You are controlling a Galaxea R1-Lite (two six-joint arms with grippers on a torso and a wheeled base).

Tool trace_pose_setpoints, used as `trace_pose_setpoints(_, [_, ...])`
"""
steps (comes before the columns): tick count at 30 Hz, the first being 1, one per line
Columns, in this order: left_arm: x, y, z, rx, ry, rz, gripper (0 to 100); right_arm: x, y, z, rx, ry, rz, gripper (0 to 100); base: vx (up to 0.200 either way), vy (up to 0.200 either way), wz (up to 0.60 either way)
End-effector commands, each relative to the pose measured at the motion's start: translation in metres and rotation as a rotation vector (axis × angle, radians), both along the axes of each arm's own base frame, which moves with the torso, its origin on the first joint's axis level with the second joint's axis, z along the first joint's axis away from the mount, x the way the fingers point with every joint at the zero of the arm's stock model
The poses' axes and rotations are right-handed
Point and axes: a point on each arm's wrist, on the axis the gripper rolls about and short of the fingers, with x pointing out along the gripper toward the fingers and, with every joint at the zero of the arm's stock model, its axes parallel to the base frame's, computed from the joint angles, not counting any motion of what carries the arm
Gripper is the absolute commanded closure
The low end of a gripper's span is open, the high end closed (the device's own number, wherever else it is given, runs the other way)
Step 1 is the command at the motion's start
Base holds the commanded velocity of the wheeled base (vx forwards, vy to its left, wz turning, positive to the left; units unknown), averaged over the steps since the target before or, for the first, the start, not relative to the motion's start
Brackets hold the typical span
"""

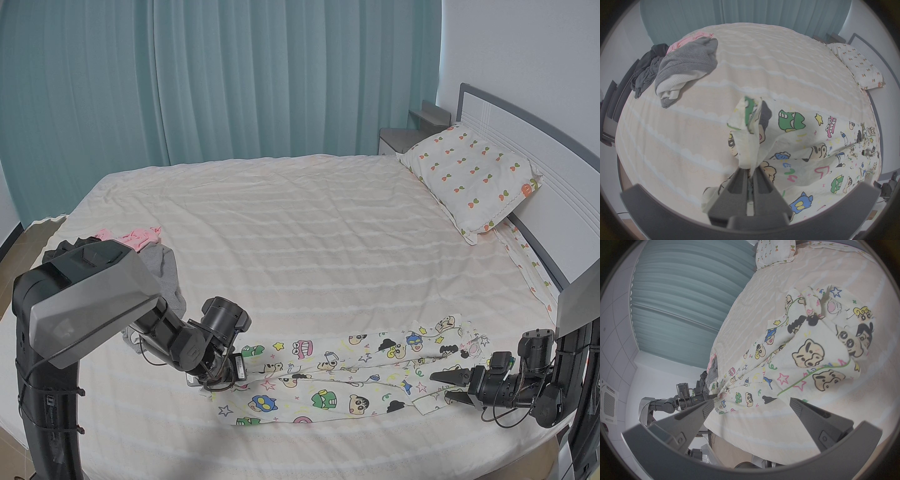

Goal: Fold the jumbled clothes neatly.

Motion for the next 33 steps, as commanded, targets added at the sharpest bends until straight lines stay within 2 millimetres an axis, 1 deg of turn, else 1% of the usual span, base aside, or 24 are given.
trace_pose_setpoints(1, [-0.003,0.019,0.015,-0.032,-0.011,0.036,100,0.0,0.0,0.001,0.001,-0.011,0.001,0,0.0,0.0,0.0])
trace_pose_setpoints(2, [-0.003,0.021,0.016,-0.037,-0.011,0.04,100,0.0,0.0,0.001,0.001,-0.011,0.001,0,0.0,0.0,0.0])
trace_pose_setpoints(3, [-0.003,0.031,0.022,-0.059,-0.012,0.06,100,0.0,0.0,0.001,0.001,-0.011,0.0,0,0.0,0.0,0.0])
trace_pose_setpoints(4, [-0.003,0.031,0.022,-0.059,-0.012,0.06,100,0.0,0.0,0.001,0.001,-0.011,0.0,0,0.0,0.0,0.0])
trace_pose_setpoints(7, [-0.007,0.055,0.03,-0.105,-0.002,0.104,100,0.001,-0.002,0.001,0.0,-0.015,-0.009,0,0.0,0.0,0.0])
trace_pose_setpoints(9, [-0.007,0.06,0.032,-0.115,-0.007,0.114,100,0.001,-0.003,0.001,0.001,-0.015,-0.011,0,0.0,0.0,0.0])
trace_pose_setpoints(11, [-0.008,0.08,0.036,-0.164,-0.047,0.154,100,0.002,-0.003,0.001,0.0,-0.017,-0.015,0,0.0,0.0,0.0])
trace_pose_setpoints(12, [-0.008,0.08,0.036,-0.164,-0.047,0.154,100,0.002,-0.003,0.001,0.0,-0.017,-0.015,0,0.0,0.0,0.0])
trace_pose_setpoints(13, [-0.01,0.092,0.038,-0.181,-0.076,0.182,100,0.002,-0.003,0.002,0.0,-0.019,-0.015,0,0.0,0.0,0.0])
trace_pose_setpoints(14, [-0.01,0.092,0.038,-0.181,-0.076,0.182,100,0.002,-0.003,0.002,0.0,-0.019,-0.015,0,0.0,0.0,0.0])
trace_pose_setpoints(15, [-0.012,0.106,0.037,-0.188,-0.097,0.219,100,0.002,-0.003,0.002,0.001,-0.019,-0.016,0,0.0,0.0,0.0])
trace_pose_setpoints(16, [-0.013,0.109,0.037,-0.188,-0.104,0.225,100,0.002,-0.003,0.002,0.001,-0.019,-0.016,0,0.0,0.0,0.0])
trace_pose_setpoints(17, [-0.014,0.12,0.039,-0.193,-0.127,0.258,100,0.002,-0.004,0.002,0.001,-0.022,-0.021,0,0.0,0.0,0.0])
trace_pose_setpoints(19, [-0.015,0.136,0.042,-0.216,-0.142,0.294,100,0.003,-0.006,0.003,0.001,-0.024,-0.027,0,0.0,0.0,0.0])
trace_pose_setpoints(21, [-0.017,0.146,0.044,-0.251,-0.138,0.311,100,0.003,-0.006,0.003,0.001,-0.025,-0.03,0,0.0,0.0,0.0])
trace_pose_setpoints(22, [-0.018,0.148,0.044,-0.255,-0.137,0.314,100,0.003,-0.007,0.003,0.001,-0.025,-0.032,0,0.0,0.0,0.0])
trace_pose_setpoints(23, [-0.021,0.159,0.046,-0.291,-0.137,0.331,100,0.004,-0.008,0.003,0.001,-0.025,-0.036,0,0.0,0.0,0.0])
trace_pose_setpoints(25, [-0.023,0.173,0.05,-0.32,-0.152,0.371,100,0.004,-0.008,0.002,0.001,-0.025,-0.036,0,0.0,0.0,0.0])
trace_pose_setpoints(27, [-0.023,0.175,0.052,-0.323,-0.159,0.379,100,0.004,-0.008,0.002,0.001,-0.025,-0.036,0,0.0,0.0,0.0])
trace_pose_setpoints(28, [-0.024,0.185,0.061,-0.351,-0.195,0.421,100,0.004,-0.008,0.002,0.001,-0.025,-0.038,0,0.0,0.0,0.0])
trace_pose_setpoints(29, [-0.025,0.188,0.065,-0.364,-0.206,0.432,100,0.004,-0.008,0.002,0.001,-0.027,-0.038,0,0.0,0.0,0.0])
trace_pose_setpoints(30, [-0.025,0.188,0.065,-0.364,-0.206,0.432,100,0.004,-0.008,0.002,0.001,-0.027,-0.038,0,0.0,0.0,0.0])
trace_pose_setpoints(31, [-0.028,0.194,0.073,-0.397,-0.229,0.439,100,0.005,-0.01,0.002,0.001,-0.028,-0.045,0,0.0,0.0,0.0])
trace_pose_setpoints(33, [-0.03,0.195,0.079,-0.407,-0.246,0.441,100,0.006,-0.011,0.002,0.001,-0.028,-0.053,0,0.0,0.0,0.0])
